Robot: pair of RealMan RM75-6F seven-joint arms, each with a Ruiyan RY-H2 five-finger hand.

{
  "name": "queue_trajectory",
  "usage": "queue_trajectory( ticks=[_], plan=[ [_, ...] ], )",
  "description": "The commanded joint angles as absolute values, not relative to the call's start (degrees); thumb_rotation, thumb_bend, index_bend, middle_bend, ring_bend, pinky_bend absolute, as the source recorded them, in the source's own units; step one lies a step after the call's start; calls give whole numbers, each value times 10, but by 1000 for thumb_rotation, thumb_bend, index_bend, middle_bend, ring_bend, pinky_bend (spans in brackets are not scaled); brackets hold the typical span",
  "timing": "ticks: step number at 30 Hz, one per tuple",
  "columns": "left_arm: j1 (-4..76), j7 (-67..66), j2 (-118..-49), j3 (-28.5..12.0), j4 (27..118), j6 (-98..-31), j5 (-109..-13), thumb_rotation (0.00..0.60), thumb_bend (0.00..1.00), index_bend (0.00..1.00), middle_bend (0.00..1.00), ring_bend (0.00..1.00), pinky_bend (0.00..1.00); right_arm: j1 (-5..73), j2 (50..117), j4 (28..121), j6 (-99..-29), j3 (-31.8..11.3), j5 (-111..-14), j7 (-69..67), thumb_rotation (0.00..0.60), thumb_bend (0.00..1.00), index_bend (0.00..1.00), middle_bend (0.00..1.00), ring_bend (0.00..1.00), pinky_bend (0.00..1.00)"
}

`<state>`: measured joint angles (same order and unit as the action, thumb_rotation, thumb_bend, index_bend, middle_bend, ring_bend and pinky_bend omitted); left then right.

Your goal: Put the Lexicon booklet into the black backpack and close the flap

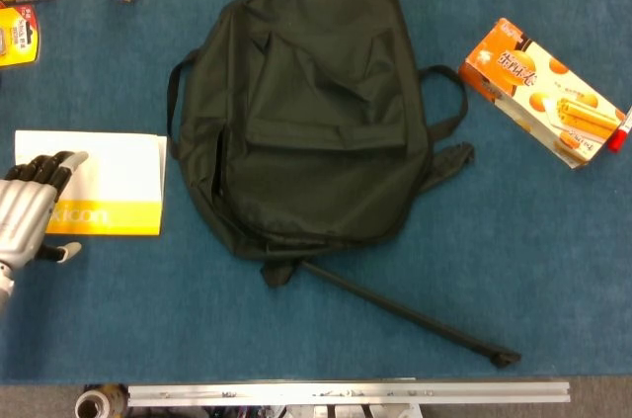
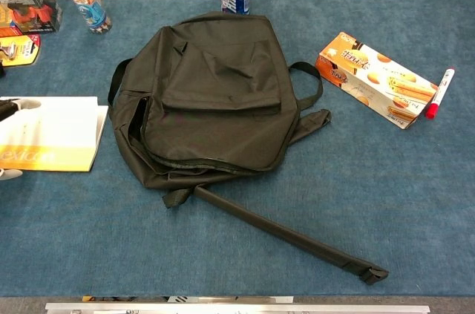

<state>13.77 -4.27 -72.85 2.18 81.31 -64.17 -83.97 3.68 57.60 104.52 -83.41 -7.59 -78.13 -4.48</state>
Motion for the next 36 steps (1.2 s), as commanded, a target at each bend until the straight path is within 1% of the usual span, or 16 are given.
queue_trajectory(
  ticks=[1, 14, 21, 36],
  plan=[
    [146, -44, -738, 19, 805, -629, -831, 600, 48, 77, 141, 147, 213, 36, 576, 1046, -834, -75, -782, -45, 600, 0, 124, 285, 111, 231],
    [168, -56, -759, 19, 782, -588, -806, 600, 48, 76, 136, 147, 214, 31, 576, 1043, -838, -69, -789, -51, 600, 0, 124, 285, 111, 231],
    [179, -71, -756, 18, 787, -567, -788, 600, 47, 75, 133, 147, 211, 31, 576, 1042, -838, -69, -790, -53, 600, 0, 124, 285, 111, 231],
    [189, -77, -763, 18, 778, -559, -774, 600, 47, 75, 133, 147, 208, 27, 575, 1040, -838, -67, -786, -53, 600, 0, 124, 285, 111, 231]
  ],
)
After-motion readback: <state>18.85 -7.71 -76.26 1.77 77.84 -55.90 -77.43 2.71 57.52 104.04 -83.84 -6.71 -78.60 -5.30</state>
